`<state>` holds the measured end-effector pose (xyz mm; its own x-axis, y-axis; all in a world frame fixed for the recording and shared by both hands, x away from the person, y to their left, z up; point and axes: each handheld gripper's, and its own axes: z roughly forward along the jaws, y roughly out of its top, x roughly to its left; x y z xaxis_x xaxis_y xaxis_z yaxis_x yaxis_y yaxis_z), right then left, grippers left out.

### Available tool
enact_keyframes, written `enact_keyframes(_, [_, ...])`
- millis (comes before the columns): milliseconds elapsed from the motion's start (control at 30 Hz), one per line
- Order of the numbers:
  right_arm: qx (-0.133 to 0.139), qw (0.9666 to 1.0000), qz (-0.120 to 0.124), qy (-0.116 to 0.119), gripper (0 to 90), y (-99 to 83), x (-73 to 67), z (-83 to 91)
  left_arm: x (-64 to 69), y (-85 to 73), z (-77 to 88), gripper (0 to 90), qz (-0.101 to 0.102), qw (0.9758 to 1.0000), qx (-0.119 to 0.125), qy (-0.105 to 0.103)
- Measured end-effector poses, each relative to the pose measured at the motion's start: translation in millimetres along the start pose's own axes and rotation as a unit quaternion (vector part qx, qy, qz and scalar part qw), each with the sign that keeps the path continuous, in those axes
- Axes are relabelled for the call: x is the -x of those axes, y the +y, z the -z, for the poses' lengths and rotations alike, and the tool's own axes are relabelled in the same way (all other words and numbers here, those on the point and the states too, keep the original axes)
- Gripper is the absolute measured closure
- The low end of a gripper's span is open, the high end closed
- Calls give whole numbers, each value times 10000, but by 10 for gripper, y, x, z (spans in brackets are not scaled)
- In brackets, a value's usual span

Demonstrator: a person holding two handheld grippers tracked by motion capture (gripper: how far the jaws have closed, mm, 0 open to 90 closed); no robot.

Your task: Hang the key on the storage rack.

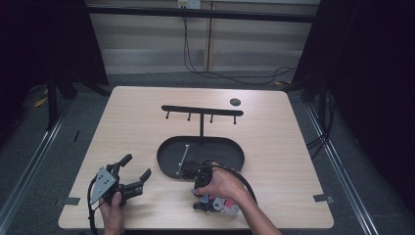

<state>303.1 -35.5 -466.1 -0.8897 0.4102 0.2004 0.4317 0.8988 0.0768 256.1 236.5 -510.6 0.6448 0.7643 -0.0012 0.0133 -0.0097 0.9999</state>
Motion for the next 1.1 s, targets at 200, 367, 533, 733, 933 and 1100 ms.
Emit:
enact_keyframes(200, [208,9998,-12,-12,876,-47,8,141,5,-2,1,153,28,10000,4,12])
enact_keyframes(367, [339,9994,-13,27,876,-110,18,252,0,0,0,153,-1,10000,1,0])
enact_keyframes(533, [384,9993,13,15,876,-157,26,361,-1,1,0,153,-7,10000,3,4])
enact_keyframes(733, [447,9989,120,-108,877,-176,23,521,0,0,-1,153,1,10000,4,0])
enact_keyframes(933, [496,9986,170,-114,876,-210,21,684,0,0,0,153,1,10000,-1,0])
enact_keyframes(1100, [542,9983,136,-191,876,-235,3,811,1,-1,-2,153,4,10000,10,0])
